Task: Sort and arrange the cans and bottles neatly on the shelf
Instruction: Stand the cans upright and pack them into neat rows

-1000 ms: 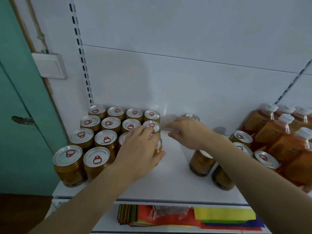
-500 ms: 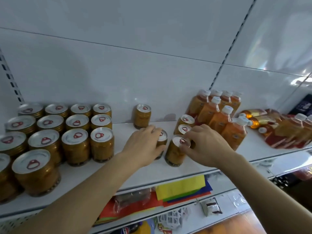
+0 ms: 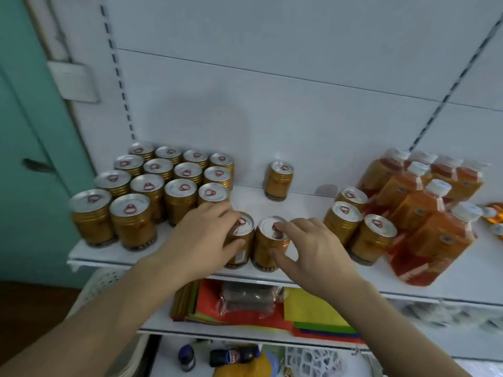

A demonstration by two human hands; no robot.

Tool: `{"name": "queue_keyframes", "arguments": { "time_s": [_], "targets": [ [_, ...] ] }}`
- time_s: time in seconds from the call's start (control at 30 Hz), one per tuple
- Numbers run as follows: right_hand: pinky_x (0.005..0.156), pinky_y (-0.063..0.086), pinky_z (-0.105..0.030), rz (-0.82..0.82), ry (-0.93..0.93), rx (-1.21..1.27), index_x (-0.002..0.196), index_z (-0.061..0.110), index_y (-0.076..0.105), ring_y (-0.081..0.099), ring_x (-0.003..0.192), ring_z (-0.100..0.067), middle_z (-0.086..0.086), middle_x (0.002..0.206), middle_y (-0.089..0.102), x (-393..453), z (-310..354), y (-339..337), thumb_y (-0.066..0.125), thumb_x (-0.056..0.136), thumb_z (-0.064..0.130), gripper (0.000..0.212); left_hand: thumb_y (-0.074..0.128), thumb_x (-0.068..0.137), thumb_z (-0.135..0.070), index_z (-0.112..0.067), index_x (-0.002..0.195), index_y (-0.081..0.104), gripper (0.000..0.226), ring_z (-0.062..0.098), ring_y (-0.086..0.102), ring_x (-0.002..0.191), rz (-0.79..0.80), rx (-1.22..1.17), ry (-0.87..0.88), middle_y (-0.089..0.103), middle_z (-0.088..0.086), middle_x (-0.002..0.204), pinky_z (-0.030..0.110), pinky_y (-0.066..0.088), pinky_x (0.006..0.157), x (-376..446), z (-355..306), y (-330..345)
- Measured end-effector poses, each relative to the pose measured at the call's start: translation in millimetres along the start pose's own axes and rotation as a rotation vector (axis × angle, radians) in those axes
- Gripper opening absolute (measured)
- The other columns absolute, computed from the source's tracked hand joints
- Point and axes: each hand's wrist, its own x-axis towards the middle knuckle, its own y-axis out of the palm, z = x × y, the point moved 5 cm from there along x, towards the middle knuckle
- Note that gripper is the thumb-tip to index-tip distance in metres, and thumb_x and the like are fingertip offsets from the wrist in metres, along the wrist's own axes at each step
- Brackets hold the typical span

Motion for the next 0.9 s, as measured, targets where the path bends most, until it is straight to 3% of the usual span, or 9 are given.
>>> {"name": "queue_keyframes", "arguments": {
  "time_s": [0.2,0.4,0.67,0.9],
  "targets": [
    [0.086,0.057,-0.045,-0.081,-0.073,0.073,0.133,0.017,0.07,0.063,0.102,-0.031,-0.005,0.112,0.072,20,57,20,0.075,0.094,0.041,0.046,0.055,0.098,-0.057,-0.03,0.14,0.062,0.05,0.015,0.04,0.137,-0.01,0.194,-0.018,0.058,-0.013,0.138,0.037,0.04,0.111,-38,43,-27],
    [0.086,0.057,-0.046,-0.121,-0.009,0.05,0.132,0.016,0.071,0.063,0.102,-0.033,-0.009,0.114,0.072,32,99,30,0.074,0.095,0.041,0.045,0.06,0.098,-0.056,-0.031,0.139,0.066,0.048,0.026,0.024,0.154,-0.008,0.274,-0.051,0.044,0.0,0.16,0.051,0.033,0.122,-51,80,-38],
    [0.072,0.059,-0.049,-0.227,0.111,0.013,0.119,0.01,0.077,0.064,0.089,-0.037,-0.014,0.102,0.072,31,122,35,0.084,0.089,0.035,0.04,0.063,0.1,-0.049,-0.023,0.14,0.066,0.048,0.025,0.039,0.146,0.006,0.161,0.008,0.055,0.0,0.151,0.049,0.043,0.114,-49,104,-34],
    [0.081,0.059,-0.051,-0.235,0.184,-0.005,0.127,0.01,0.074,0.065,0.099,-0.039,-0.015,0.112,0.073,33,129,41,0.082,0.092,0.035,0.043,0.066,0.1,-0.044,-0.015,0.139,0.065,0.049,0.028,0.041,0.15,-0.007,0.09,0.061,0.055,0.008,0.154,0.048,0.04,0.116,-48,112,-28]
  ]
}}
